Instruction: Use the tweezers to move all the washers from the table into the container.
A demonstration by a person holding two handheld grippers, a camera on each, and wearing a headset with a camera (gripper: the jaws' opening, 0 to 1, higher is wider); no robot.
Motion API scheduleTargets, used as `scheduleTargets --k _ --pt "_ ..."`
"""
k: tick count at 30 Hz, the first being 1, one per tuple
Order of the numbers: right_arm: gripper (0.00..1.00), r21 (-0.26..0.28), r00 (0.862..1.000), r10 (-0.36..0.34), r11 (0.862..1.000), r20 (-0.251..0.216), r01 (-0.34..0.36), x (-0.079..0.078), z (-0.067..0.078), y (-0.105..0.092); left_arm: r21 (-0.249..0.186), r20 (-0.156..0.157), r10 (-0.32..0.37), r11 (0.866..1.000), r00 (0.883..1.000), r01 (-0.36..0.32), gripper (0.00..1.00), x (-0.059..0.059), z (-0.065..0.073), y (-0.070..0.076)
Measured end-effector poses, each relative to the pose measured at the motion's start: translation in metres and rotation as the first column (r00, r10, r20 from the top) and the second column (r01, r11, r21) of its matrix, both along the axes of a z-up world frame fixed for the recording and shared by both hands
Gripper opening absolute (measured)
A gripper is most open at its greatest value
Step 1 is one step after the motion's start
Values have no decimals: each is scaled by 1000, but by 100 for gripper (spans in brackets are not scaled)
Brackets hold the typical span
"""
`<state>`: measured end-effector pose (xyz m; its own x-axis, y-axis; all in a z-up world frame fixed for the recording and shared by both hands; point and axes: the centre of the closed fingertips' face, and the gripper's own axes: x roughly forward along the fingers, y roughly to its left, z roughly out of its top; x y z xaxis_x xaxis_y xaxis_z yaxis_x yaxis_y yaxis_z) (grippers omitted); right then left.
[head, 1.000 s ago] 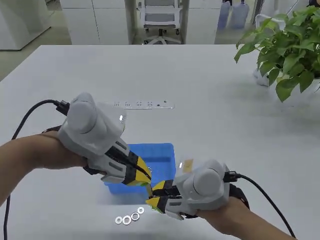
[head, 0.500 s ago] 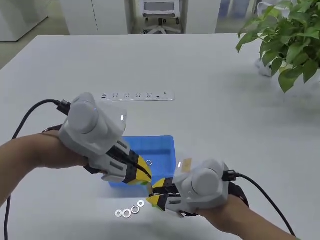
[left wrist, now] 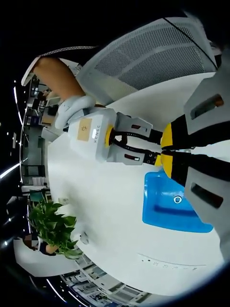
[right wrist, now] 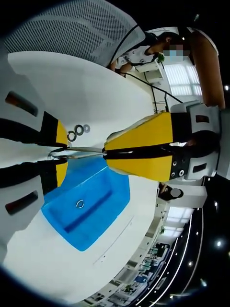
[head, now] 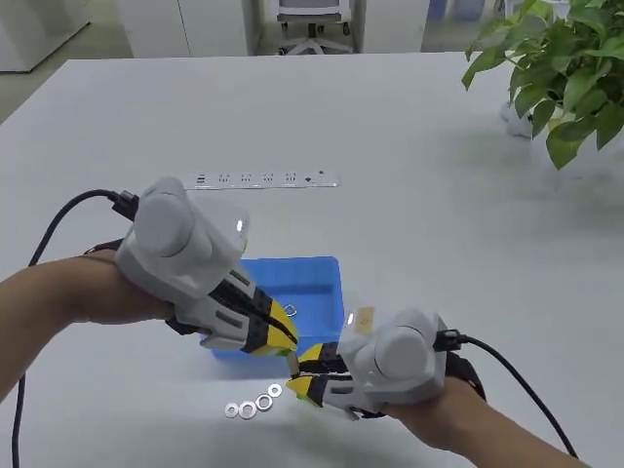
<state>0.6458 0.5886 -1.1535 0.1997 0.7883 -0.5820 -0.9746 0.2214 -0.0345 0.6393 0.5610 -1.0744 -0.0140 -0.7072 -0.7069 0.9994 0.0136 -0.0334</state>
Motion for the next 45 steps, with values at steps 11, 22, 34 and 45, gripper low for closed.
scheduleTargets --k 11,22,34,45 --pt "15 3 1000 -6 1000 6 6 0 4 -3 2 -25 -28 1000 999 28 5 6 0 -3" --pt "12 25 1000 -24 999 -4 24 4 8 -3 0 -39 -44 999 998 45 5 8 -2 -7" --pt "10 25 999 -40 999 -15 40 4 8 -3 2 -36 -42 999 998 43 5 7 -2 -8" --pt "10 26 999 -36 999 -11 36 -2 17 -3 13 -22 -47 999 999 47 5 3 7 -8"
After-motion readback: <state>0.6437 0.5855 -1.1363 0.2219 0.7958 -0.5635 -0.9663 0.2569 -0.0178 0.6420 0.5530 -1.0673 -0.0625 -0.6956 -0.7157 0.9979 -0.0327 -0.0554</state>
